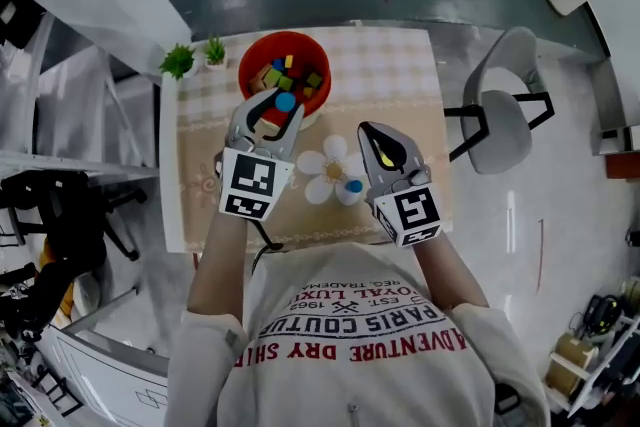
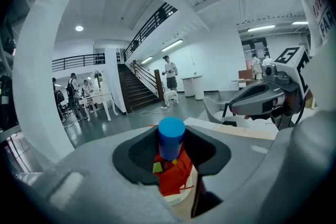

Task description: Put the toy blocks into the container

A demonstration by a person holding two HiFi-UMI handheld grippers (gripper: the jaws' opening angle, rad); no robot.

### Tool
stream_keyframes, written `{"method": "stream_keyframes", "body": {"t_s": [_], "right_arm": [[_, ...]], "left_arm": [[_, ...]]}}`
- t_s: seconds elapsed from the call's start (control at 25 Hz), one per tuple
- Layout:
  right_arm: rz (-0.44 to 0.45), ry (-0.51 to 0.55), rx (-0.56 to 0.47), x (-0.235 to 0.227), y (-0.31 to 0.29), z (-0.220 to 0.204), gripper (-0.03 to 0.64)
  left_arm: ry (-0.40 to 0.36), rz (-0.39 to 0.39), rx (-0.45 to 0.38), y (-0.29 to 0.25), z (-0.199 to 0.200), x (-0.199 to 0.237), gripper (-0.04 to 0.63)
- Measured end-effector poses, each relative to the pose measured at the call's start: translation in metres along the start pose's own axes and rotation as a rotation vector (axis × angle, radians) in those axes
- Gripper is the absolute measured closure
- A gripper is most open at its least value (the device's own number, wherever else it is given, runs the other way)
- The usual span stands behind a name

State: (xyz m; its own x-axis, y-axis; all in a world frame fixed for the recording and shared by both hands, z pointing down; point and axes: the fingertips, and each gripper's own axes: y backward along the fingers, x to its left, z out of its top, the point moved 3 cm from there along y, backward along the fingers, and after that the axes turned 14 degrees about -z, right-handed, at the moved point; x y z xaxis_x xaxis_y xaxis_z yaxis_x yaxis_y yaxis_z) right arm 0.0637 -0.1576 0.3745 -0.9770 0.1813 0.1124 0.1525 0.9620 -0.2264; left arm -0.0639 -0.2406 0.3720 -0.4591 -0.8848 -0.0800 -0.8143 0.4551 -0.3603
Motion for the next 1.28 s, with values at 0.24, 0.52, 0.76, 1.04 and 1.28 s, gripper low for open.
{"method": "stream_keyframes", "body": {"t_s": [0.24, 0.52, 0.76, 1.04, 1.28], "right_arm": [[-0.019, -0.011, 0.028, -0.009, -0.008, -0.005, 0.615], [-0.036, -0.02, 0.059, -0.018, -0.013, -0.014, 0.615], [-0.038, -0.013, 0.074, -0.017, -0.008, -0.018, 0.615], [-0.02, -0.004, 0.096, -0.015, 0.008, -0.019, 0.615], [-0.01, -0.021, 0.06, -0.02, 0.029, -0.024, 0.615]], "left_arm": [[0.026, -0.01, 0.033, -0.024, -0.009, 0.01, 0.443], [0.066, -0.042, 0.095, -0.041, -0.033, 0.009, 0.442], [0.065, -0.002, 0.114, -0.04, -0.04, 0.008, 0.394], [0.107, 0.011, 0.019, -0.024, -0.023, -0.007, 0.252], [0.116, -0.01, -0.077, -0.008, -0.018, -0.049, 0.253]]}}
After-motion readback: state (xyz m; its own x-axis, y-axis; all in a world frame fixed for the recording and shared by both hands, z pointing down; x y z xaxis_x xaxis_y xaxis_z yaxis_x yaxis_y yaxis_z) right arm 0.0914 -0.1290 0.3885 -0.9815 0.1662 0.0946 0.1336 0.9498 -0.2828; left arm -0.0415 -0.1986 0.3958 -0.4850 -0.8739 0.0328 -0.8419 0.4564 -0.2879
